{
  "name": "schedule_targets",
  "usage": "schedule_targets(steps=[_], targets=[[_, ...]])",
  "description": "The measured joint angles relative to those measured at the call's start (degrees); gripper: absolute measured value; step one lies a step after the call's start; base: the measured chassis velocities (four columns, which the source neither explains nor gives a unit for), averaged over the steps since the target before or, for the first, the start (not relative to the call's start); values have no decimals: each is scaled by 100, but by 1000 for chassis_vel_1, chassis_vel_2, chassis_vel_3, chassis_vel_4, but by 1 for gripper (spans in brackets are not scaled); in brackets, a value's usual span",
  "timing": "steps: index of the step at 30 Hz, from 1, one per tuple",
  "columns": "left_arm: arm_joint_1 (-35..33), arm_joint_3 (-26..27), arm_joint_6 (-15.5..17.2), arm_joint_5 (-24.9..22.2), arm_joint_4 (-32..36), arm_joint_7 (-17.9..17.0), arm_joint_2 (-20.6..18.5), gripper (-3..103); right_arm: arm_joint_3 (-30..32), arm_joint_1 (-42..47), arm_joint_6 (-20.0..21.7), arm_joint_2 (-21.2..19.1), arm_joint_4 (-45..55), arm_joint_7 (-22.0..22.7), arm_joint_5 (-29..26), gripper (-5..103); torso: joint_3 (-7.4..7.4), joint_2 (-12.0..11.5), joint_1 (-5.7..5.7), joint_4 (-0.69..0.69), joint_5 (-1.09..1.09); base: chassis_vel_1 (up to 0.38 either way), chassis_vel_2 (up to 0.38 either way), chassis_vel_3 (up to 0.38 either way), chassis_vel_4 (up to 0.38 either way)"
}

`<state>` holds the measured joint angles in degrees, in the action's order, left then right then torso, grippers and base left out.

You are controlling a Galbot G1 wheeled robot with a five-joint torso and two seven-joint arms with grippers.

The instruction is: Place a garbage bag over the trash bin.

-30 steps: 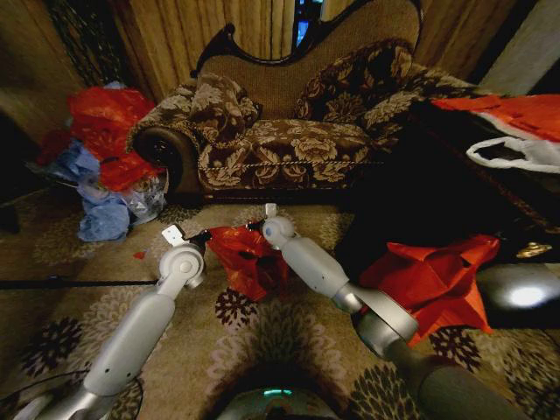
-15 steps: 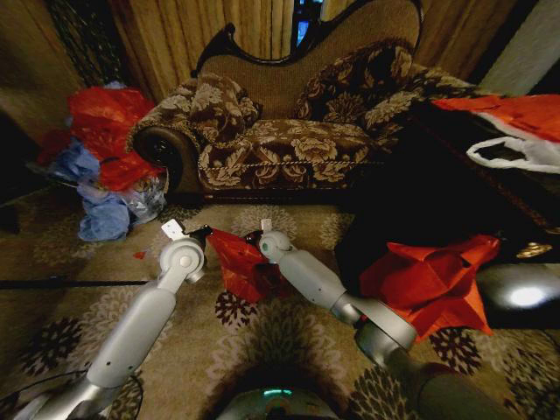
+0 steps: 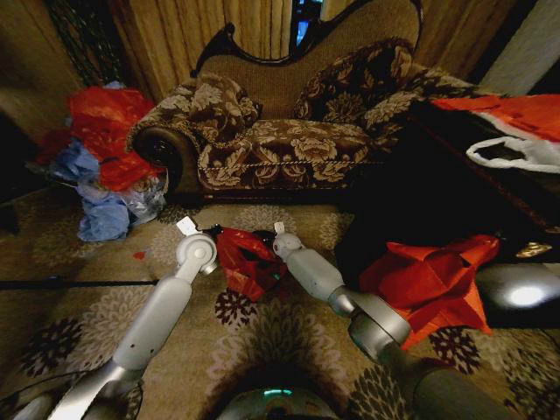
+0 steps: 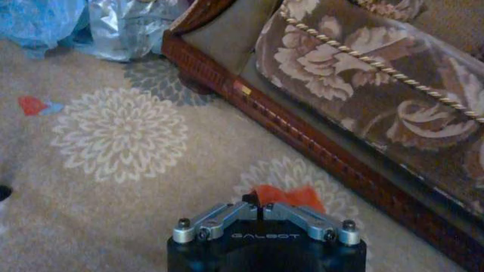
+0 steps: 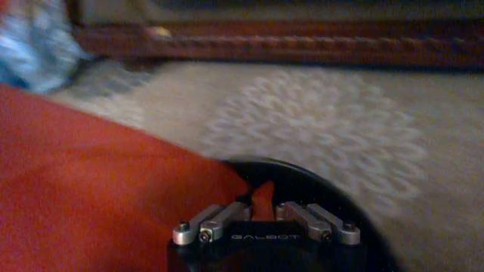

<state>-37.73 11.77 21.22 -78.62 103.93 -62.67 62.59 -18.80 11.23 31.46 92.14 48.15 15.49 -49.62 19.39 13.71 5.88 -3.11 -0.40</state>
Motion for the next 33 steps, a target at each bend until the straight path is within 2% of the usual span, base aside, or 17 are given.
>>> schedule_targets(steps=[1,3,4,7,9,13,16,21,23,25,27,29,30,33], targets=[[0,0,0,0,0,0,0,0,0,0,0,0,0,0,0,13,0,0,0,0,0,0,0,0,0],[107,-47,12,-1,-182,27,58,0,-131,1,51,15,444,300,-337,25,0,0,0,1,-1,0,0,0,0],[107,-47,12,-1,-182,27,58,0,-131,1,51,15,444,300,-337,25,0,0,0,1,-1,0,0,0,0],[199,-85,20,-20,-293,34,128,0,-246,1,158,-75,1005,744,-716,41,0,0,0,0,0,0,0,0,0],[206,-91,21,-24,-301,34,133,0,-259,-1,175,-105,1076,779,-749,41,0,0,0,-1,-1,0,0,0,0],[217,-115,28,-79,-273,35,119,0,-280,-77,202,-322,1246,808,-665,62,0,0,0,-1,-1,0,0,0,0],[182,-115,28,-98,-197,34,81,0,-284,-107,202,-486,1380,807,-676,68,0,0,0,-1,0,0,0,0,0],[70,-96,28,-102,-99,34,27,0,-212,-85,194,-827,1990,968,-886,89,0,0,0,-1,0,0,0,0,0],[44,-88,29,-102,-87,38,14,0,-202,-63,192,-902,2152,1028,-949,89,0,0,0,-1,0,0,0,0,0],[-30,-72,32,-101,-60,106,-51,0,-160,67,191,-1221,2830,1269,-1214,99,0,0,0,1,0,0,0,0,0],[-41,-69,33,-101,-54,124,-76,0,-150,131,196,-1354,3089,1356,-1332,99,0,0,0,-1,0,0,0,0,0],[-27,-87,34,-132,-42,156,-142,0,-99,455,310,-1905,4078,1696,-1803,100,-1,0,-1,1,0,0,0,0,0],[-27,-87,34,-132,-42,156,-142,0,-99,455,310,-1905,4078,1696,-1803,100,-1,0,-1,1,0,0,0,0,0],[66,-153,36,-206,-61,139,-163,0,14,1111,388,-2529,4947,1814,-1995,100,-1,0,-1,-2,2,0,0,0,0]])
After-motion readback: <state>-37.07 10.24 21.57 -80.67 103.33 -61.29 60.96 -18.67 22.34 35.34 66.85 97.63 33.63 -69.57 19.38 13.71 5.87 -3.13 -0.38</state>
